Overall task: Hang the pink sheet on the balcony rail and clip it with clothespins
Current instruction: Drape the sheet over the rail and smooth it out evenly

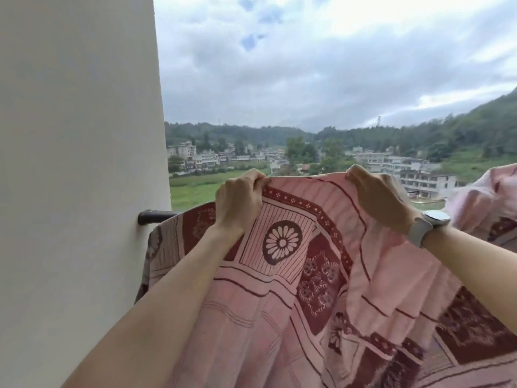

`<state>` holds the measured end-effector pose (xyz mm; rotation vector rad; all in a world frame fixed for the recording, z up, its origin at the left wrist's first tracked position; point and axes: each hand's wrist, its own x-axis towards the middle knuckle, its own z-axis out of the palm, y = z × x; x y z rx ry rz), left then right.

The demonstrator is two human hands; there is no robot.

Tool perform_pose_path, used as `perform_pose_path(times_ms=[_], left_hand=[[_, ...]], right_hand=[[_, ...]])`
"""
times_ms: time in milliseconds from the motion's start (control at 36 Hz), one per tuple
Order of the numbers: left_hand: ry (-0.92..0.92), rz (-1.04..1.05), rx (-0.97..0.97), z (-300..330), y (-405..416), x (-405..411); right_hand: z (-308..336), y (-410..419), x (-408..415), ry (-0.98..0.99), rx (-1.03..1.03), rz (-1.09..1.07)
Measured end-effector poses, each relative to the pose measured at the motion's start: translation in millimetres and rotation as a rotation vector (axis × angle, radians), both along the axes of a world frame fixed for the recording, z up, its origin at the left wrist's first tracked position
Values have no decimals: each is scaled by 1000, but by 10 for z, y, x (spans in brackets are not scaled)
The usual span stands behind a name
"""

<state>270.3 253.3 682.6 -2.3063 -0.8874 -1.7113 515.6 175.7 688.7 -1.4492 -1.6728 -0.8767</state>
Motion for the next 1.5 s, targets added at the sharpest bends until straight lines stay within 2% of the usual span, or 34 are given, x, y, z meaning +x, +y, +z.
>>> perform_pose_path(times_ms=[111, 250, 417, 583, 694, 778, 917, 1000, 1111, 1194, 1306, 1500], left_hand=[[-13, -106, -19, 91, -274, 699], [-68, -171, -59, 177, -600, 1448], [-98, -270, -61, 353, -1056, 2208], [-8, -447, -58, 483, -1651, 3191], [144, -543, -98, 395, -2044, 3785], [287, -532, -138, 145, -2077, 3950], [517, -473, -175, -186, -1908, 3840], [517, -490, -188, -277, -1839, 3637], [476, -421, -115, -383, -1677, 3247], [441, -201, -19, -472, -1379, 2829], [416, 134, -62, -665, -961, 2058], [406, 291, -73, -811, -511, 749]], right_hand=[[20, -360, 628, 34, 88, -84], [76, -768, 1256, 66, 36, -173], [200, -1030, 2120, 73, 79, -209], [297, -1681, 2985, 90, 170, -349], [112, -2011, 3534, 187, 167, -533], [-27, -2164, 3620, 184, 89, -546], [-147, -2147, 3356, 206, -16, -425], [-176, -2075, 3105, 211, -13, -319], [-225, -1891, 2644, 66, -58, -279], [-307, -1705, 2238, -70, -146, -204], [-504, -1437, 1678, -203, -238, -135], [-705, -886, 690, -283, -178, -79]])
